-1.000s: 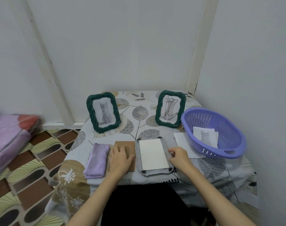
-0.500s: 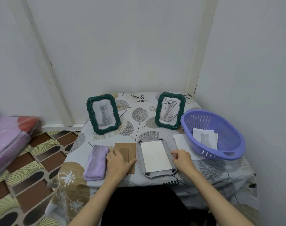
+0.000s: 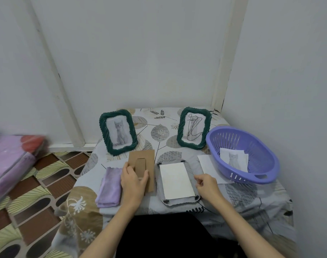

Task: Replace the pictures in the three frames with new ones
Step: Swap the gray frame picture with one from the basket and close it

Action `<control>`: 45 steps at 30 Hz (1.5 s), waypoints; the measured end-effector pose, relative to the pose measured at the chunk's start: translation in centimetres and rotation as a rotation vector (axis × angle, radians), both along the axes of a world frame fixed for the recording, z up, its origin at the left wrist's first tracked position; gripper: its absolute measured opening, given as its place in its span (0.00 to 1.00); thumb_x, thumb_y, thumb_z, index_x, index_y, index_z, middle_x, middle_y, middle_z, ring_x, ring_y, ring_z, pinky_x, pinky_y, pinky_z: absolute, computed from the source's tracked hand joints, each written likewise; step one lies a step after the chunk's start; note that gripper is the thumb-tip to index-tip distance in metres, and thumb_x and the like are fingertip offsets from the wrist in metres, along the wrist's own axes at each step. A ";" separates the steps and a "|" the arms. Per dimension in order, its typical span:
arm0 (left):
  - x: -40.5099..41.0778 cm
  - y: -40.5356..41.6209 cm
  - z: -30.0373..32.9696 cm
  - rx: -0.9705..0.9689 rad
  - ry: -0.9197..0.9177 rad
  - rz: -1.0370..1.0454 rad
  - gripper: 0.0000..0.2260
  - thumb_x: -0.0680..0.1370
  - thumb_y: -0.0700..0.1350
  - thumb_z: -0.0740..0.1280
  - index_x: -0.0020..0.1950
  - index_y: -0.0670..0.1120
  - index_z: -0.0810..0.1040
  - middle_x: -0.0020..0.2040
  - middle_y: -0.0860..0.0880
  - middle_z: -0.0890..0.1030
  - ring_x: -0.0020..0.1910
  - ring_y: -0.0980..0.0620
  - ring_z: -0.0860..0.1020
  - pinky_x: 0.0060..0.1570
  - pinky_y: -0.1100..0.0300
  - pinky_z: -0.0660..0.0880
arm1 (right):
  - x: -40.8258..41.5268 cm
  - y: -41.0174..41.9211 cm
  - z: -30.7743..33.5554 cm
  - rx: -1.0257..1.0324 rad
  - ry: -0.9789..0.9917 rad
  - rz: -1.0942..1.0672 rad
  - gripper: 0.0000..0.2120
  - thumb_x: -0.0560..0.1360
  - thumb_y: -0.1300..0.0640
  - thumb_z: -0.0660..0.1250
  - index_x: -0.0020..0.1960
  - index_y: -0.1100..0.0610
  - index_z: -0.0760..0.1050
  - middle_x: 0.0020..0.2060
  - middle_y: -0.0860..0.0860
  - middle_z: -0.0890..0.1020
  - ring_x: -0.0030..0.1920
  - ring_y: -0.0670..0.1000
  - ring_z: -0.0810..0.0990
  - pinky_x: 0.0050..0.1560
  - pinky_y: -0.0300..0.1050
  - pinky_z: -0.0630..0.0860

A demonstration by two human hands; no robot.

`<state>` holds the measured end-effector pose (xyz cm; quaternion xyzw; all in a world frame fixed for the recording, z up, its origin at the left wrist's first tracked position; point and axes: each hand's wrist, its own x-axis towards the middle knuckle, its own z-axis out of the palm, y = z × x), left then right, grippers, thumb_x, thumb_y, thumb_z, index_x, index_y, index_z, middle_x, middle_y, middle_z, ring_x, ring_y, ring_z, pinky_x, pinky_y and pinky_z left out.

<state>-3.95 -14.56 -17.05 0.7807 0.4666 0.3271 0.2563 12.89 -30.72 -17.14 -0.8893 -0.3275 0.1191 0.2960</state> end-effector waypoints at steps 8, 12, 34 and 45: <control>1.6 -1.4 2.3 -0.105 -0.283 -0.077 0.21 0.71 0.48 0.72 0.58 0.39 0.72 0.62 0.41 0.72 0.61 0.45 0.72 0.63 0.50 0.70 | -2.9 1.1 2.3 0.352 0.138 0.013 0.14 0.74 0.62 0.65 0.60 0.57 0.76 0.40 0.54 0.77 0.39 0.51 0.72 0.43 0.39 0.71; 3.3 -2.1 3.0 -0.233 -0.265 -0.138 0.22 0.70 0.53 0.72 0.58 0.42 0.74 0.56 0.46 0.76 0.57 0.49 0.75 0.60 0.57 0.70 | -4.7 2.0 5.3 0.519 0.445 0.105 0.18 0.77 0.57 0.64 0.66 0.57 0.71 0.42 0.49 0.77 0.34 0.47 0.77 0.33 0.37 0.73; 1.6 -1.3 0.7 -0.408 -0.013 -0.409 0.29 0.65 0.40 0.77 0.64 0.39 0.73 0.62 0.42 0.77 0.60 0.48 0.76 0.62 0.56 0.72 | -2.9 1.9 3.2 0.239 0.224 -0.004 0.23 0.69 0.66 0.71 0.63 0.60 0.74 0.40 0.54 0.78 0.31 0.42 0.70 0.31 0.25 0.67; 1.2 -1.4 0.5 -0.348 0.053 -0.444 0.32 0.63 0.35 0.77 0.66 0.41 0.72 0.63 0.42 0.75 0.61 0.49 0.75 0.55 0.67 0.67 | -2.4 2.0 3.0 0.073 0.174 0.149 0.23 0.67 0.69 0.69 0.62 0.59 0.75 0.37 0.51 0.74 0.31 0.41 0.68 0.35 0.32 0.66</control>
